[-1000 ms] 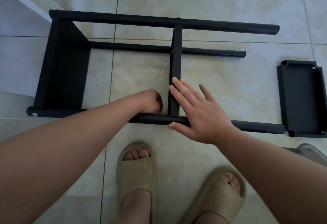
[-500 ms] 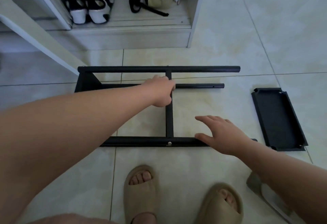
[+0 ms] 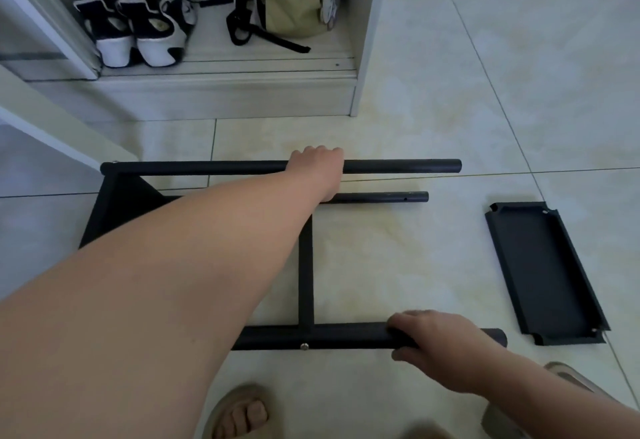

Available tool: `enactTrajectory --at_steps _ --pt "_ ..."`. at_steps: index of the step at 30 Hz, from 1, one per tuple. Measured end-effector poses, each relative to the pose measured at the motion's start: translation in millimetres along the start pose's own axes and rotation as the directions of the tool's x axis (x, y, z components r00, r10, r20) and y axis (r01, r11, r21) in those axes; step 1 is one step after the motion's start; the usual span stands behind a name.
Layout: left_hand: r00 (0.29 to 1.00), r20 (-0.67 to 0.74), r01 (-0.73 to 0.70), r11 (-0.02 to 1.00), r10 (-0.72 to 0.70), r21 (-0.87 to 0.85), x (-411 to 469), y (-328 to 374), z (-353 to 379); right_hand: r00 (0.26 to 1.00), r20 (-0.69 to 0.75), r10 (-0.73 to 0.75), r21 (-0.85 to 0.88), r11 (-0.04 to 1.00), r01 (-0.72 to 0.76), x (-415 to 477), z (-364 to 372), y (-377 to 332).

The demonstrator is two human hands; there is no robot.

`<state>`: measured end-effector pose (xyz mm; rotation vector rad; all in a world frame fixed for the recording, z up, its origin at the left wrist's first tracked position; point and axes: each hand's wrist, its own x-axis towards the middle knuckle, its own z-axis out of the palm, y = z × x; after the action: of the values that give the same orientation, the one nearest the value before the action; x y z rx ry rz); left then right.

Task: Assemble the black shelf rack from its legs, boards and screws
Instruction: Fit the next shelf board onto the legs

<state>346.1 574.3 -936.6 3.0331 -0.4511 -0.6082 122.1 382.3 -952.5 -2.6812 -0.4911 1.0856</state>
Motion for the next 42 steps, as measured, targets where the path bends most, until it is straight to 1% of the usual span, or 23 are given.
enactTrajectory --at_steps 2,6,11,12,13,15,16,18,20,23,25,27,30,32,34,35,37,38,40,41,42 --pt "0.998 -0.057 0.008 0.999 -0.010 -0.035 -3 -6 -7 0.998 -0.060 -0.017 -0.014 1.000 0.016 -6 -4 0" --pt "0.979 -0.204 -0.005 0.987 -0.028 -0.161 -27 -22 -40 0.981 -0.187 -0.041 -0.100 0.995 0.023 -24 -32 1" --pt "0.923 -0.361 -0.004 0.937 -0.130 -0.349 -81 -40 -106 0.930 -0.363 -0.066 -0.300 0.953 -0.050 -63 -85 -7" --pt "0.909 -0.386 -0.008 0.921 -0.155 -0.389 -93 -44 -119 0.904 -0.420 -0.080 -0.334 0.940 -0.072 -71 -95 -12" --pt "0.895 -0.411 -0.018 0.906 -0.174 -0.423 -106 -47 -130 0.862 -0.497 -0.103 -0.368 0.924 -0.102 -80 -104 -17" --pt "0.864 -0.459 -0.051 0.871 -0.207 -0.488 -132 -53 -149 0.749 -0.652 -0.118 -0.367 0.914 -0.175 -97 -119 -26" --pt "0.844 -0.485 -0.068 0.852 -0.229 -0.519 -145 -55 -157 0.707 -0.697 -0.119 -0.366 0.907 -0.208 -104 -126 -29" --pt "0.794 -0.539 -0.107 0.809 -0.281 -0.579 -170 -58 -169 0.624 -0.769 -0.142 -0.386 0.880 -0.276 -119 -142 -36" --pt "0.747 -0.578 -0.157 0.758 -0.327 -0.633 -195 -62 -175 0.541 -0.819 -0.193 -0.419 0.845 -0.332 -132 -157 -41" --pt "0.709 -0.600 -0.220 0.693 -0.369 -0.686 -227 -66 -176 0.448 -0.867 -0.219 -0.425 0.795 -0.433 -145 -180 -48" --pt "0.698 -0.592 -0.205 0.680 -0.403 -0.704 -245 -68 -169 0.400 -0.885 -0.237 -0.420 0.777 -0.469 -152 -193 -52" --pt "0.705 -0.557 -0.178 0.651 -0.438 -0.738 -260 -70 -157 0.371 -0.898 -0.235 -0.403 0.775 -0.486 -158 -204 -59" --pt "0.747 -0.495 -0.157 0.606 -0.444 -0.780 -274 -70 -141 0.363 -0.921 -0.142 -0.331 0.776 -0.536 -162 -211 -74" --pt "0.767 -0.471 -0.167 0.573 -0.435 -0.802 -277 -67 -135 0.330 -0.943 -0.046 -0.229 0.809 -0.541 -160 -211 -79" --pt "0.773 -0.464 -0.181 0.550 -0.433 -0.815 -279 -64 -133 0.297 -0.954 0.046 -0.108 0.869 -0.482 -158 -212 -87" --pt "0.772 -0.465 -0.189 0.542 -0.433 -0.819 -278 -62 -133 0.278 -0.957 0.079 -0.047 0.907 -0.419 -158 -212 -91" --pt "0.768 -0.463 -0.193 0.530 -0.443 -0.826 -277 -61 -131 0.229 -0.968 0.101 0.052 0.976 -0.213 -156 -212 -99" --pt "0.764 -0.464 -0.192 0.529 -0.448 -0.827 -276 -61 -130 0.195 -0.974 0.120 0.102 0.990 -0.100 -155 -211 -103" --pt "0.758 -0.458 -0.180 0.526 -0.465 -0.831 -274 -63 -128 0.126 -0.968 0.218 0.230 0.969 0.089 -150 -212 -108" --pt "0.754 -0.450 -0.170 0.520 -0.478 -0.837 -274 -65 -127 0.112 -0.945 0.308 0.324 0.930 0.172 -147 -212 -109" --pt "0.751 -0.441 -0.158 0.514 -0.491 -0.843 -273 -67 -126 0.128 -0.903 0.411 0.430 0.868 0.247 -146 -213 -110"
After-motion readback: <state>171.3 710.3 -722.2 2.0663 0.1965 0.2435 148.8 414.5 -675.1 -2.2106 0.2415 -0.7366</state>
